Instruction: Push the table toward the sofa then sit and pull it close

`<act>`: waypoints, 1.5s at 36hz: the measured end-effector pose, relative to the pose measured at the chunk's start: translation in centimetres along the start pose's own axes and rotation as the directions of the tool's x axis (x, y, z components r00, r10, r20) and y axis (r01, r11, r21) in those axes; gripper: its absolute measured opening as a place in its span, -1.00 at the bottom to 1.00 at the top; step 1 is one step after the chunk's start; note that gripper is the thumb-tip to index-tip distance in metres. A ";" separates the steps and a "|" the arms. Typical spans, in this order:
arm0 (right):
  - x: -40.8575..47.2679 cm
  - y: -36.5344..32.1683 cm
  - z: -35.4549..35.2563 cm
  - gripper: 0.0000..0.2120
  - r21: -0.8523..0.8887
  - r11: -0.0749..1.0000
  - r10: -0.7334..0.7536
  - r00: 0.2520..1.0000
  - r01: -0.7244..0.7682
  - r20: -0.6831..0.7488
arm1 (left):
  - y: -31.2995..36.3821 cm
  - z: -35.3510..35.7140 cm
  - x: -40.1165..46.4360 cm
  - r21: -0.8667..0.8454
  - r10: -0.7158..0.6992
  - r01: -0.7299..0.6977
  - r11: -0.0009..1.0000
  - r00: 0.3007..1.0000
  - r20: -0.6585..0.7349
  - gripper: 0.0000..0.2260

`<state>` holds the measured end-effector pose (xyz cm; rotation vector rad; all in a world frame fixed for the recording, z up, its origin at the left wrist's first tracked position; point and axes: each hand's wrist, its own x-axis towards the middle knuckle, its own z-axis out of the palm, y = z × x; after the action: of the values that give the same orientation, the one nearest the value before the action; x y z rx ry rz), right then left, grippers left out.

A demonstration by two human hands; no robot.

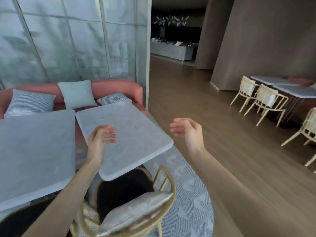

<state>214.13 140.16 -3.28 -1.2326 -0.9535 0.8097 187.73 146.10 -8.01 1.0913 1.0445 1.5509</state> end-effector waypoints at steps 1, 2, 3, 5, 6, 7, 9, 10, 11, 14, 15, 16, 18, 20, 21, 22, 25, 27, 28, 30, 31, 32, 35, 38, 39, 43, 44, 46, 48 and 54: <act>2.3 1.0 -0.6 -0.73 -0.003 1.000 0.006 1.000 -0.006 0.015 | -1.2 1.4 1.2 0.002 -0.009 0.009 1.000 1.000 -0.011 -0.79; 4.5 2.0 -1.1 -0.73 -0.003 1.000 0.014 1.000 -0.014 0.026 | -2.5 2.9 2.3 0.004 -0.018 0.019 1.000 1.000 -0.021 -0.79; 6.9 3.0 -1.6 -0.73 -0.001 1.000 0.023 0.999 -0.023 0.035 | -3.8 4.4 3.6 0.006 -0.027 0.028 1.000 0.999 -0.030 -0.78; 11.5 5.0 -2.4 -0.73 0.002 0.999 0.044 0.998 -0.044 0.052 | -6.6 7.4 6.2 0.001 -0.050 0.050 0.999 0.998 -0.045 -0.76; 13.9 5.9 -2.8 -0.73 0.001 0.999 0.053 0.996 -0.053 0.066 | -7.9 9.0 7.6 -0.013 -0.064 0.063 0.998 0.996 -0.061 -0.77; 16.2 6.7 -3.2 -0.76 -0.005 0.998 0.066 0.995 -0.066 0.078 | -9.2 10.6 9.0 -0.032 -0.081 0.078 0.996 0.993 -0.083 -0.80; 20.9 7.9 -3.8 -0.81 -0.009 0.994 0.111 0.989 -0.111 0.096 | -11.1 13.8 11.9 -0.079 -0.123 0.113 0.990 0.983 -0.135 -0.81; 23.1 8.2 -3.9 -0.81 -0.008 0.992 0.129 0.985 -0.129 0.114 | -11.8 15.4 13.4 -0.105 -0.137 0.122 0.987 0.978 -0.158 -0.82; 25.2 8.6 -4.0 -0.80 -0.017 0.989 0.146 0.980 -0.145 0.136 | -12.5 16.8 14.8 -0.118 -0.151 0.131 0.984 0.972 -0.181 -0.81; 31.0 9.2 -3.6 -0.77 -0.044 0.988 0.156 0.966 -0.150 0.205 | -14.1 20.3 19.0 -0.123 -0.161 0.133 0.983 0.953 -0.258 -0.79; 32.9 9.5 -3.5 -0.77 -0.046 0.988 0.153 0.962 -0.147 0.227 | -14.7 21.2 20.3 -0.118 -0.162 0.133 0.984 0.944 -0.287 -0.76; 34.7 10.0 -3.2 -0.79 -0.047 0.989 0.149 0.957 -0.142 0.248 | -15.3 22.1 21.5 -0.111 -0.162 0.134 0.985 0.937 -0.308 -0.74; 38.3 11.1 -2.8 -0.81 -0.047 0.989 0.151 0.947 -0.144 0.283 | -16.5 23.4 23.6 -0.099 -0.164 0.138 0.986 0.925 -0.343 -0.74; 41.8 12.4 -2.3 -0.81 -0.047 0.985 0.173 0.932 -0.166 0.318 | -17.8 24.5 25.7 -0.080 -0.162 0.142 0.987 0.905 -0.394 -0.76; 43.4 13.0 -2.1 -0.82 -0.048 0.982 0.186 0.921 -0.181 0.341 | -18.3 25.0 26.7 -0.070 -0.161 0.145 0.987 0.891 -0.424 -0.76; 45.0 13.7 -1.7 -0.82 -0.052 0.980 0.196 0.908 -0.191 0.369 | -19.0 25.4 27.7 -0.063 -0.158 0.145 0.987 0.877 -0.453 -0.76; 49.6 15.7 -0.6 -0.83 -0.075 0.978 0.208 0.870 -0.195 0.446 | -20.7 26.7 29.9 -0.058 -0.141 0.131 0.990 0.827 -0.544 -0.76; 52.5 16.8 0.2 -0.83 -0.075 0.981 0.194 0.838 -0.181 0.510 | -21.7 27.6 31.2 -0.044 -0.110 0.105 0.994 0.788 -0.605 -0.76; 54.0 17.2 0.6 -0.82 -0.087 0.982 0.186 0.815 -0.165 0.549 | -22.2 28.1 31.8 -0.039 -0.098 0.095 0.995 0.754 -0.649 -0.76; 56.2 17.9 1.0 -0.82 -0.116 0.985 0.175 0.771 -0.130 0.613 | -22.8 28.9 32.5 -0.052 -0.101 0.092 0.994 0.681 -0.725 -0.75; 57.3 18.1 1.2 -0.81 -0.124 0.986 0.164 0.741 -0.109 0.651 | -23.2 29.4 32.8 -0.059 -0.096 0.078 0.995 0.642 -0.761 -0.75; 58.3 18.4 1.5 -0.81 -0.134 0.986 0.162 0.706 -0.095 0.689 | -23.6 29.9 33.0 -0.065 -0.095 0.071 0.995 0.612 -0.786 -0.75; 60.9 19.2 2.4 -0.81 -0.174 0.980 0.193 0.621 -0.093 0.760 | -24.9 31.5 33.0 -0.082 -0.108 0.072 0.994 0.538 -0.836 -0.76; 62.8 20.0 3.8 -0.81 -0.189 0.976 0.218 0.546 -0.110 0.809 | -25.7 32.2 32.7 -0.093 -0.105 0.048 0.995 0.440 -0.892 -0.75; 63.3 20.4 4.4 -0.81 -0.192 0.975 0.221 0.517 -0.110 0.827 | -26.0 32.2 32.6 -0.090 -0.099 0.041 0.995 0.407 -0.908 -0.75; 65.0 22.1 6.9 -0.82 -0.190 0.977 0.212 0.393 -0.094 0.895 | -27.5 31.9 32.7 -0.031 -0.047 0.050 0.998 0.340 -0.939 -0.75; 65.3 22.7 7.6 -0.82 -0.189 0.978 0.207 0.362 -0.085 0.909 | -27.9 31.7 32.7 -0.015 -0.031 0.053 0.998 0.323 -0.946 -0.74; 65.9 23.8 8.8 -0.82 -0.176 0.983 0.184 0.288 -0.054 0.940 | -28.8 31.0 32.7 0.026 0.009 0.055 0.998 0.290 -0.957 -0.74; 66.7 25.3 10.2 -0.81 -0.174 0.985 0.170 0.209 0.001 0.963 | -30.0 30.4 32.8 0.061 0.038 0.085 0.995 0.254 -0.967 -0.73; 69.1 30.7 12.0 -0.81 -0.240 0.958 0.243 0.000 0.154 0.970 | -38.3 32.0 32.9 0.014 -0.016 0.355 0.935 0.083 -0.996 -0.80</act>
<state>230.63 212.44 -22.40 -0.6865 -2.3400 1.7828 221.37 189.52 -31.54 -0.2780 2.2672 1.9131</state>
